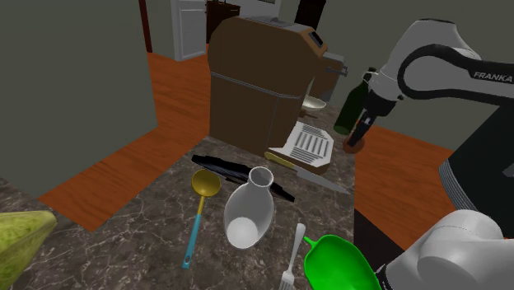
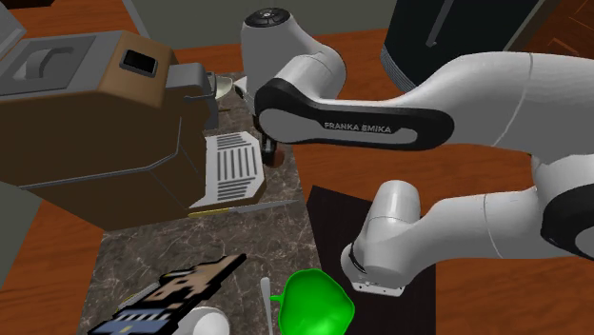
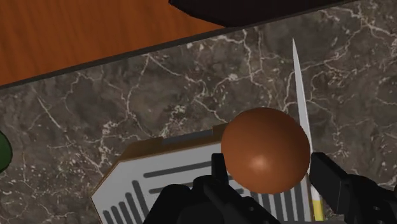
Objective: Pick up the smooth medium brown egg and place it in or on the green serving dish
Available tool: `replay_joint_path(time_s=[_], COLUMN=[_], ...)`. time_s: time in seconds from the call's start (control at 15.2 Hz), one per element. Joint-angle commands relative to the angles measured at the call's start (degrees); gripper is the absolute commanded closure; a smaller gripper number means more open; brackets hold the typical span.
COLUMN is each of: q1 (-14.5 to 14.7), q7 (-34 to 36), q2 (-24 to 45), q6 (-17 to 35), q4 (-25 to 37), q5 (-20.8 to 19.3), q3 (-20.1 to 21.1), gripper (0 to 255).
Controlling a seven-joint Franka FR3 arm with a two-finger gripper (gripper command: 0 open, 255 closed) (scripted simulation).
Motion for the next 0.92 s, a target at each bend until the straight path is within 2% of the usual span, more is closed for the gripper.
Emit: replay_joint_path(time_s=[0.0,0.4,0.86], q1=[0.4,2.9,7.4], q7=[2.1,8.9,17.8], q2=[-3.7,-13.5,-22.3], q6=[-1.8,-7.1,-13.5], q4=[-2.0,-6.8,-9.1], q5=[0.9,5.3,12.7], q3=[2.1,9.2,18.4], gripper=[255,255,255])
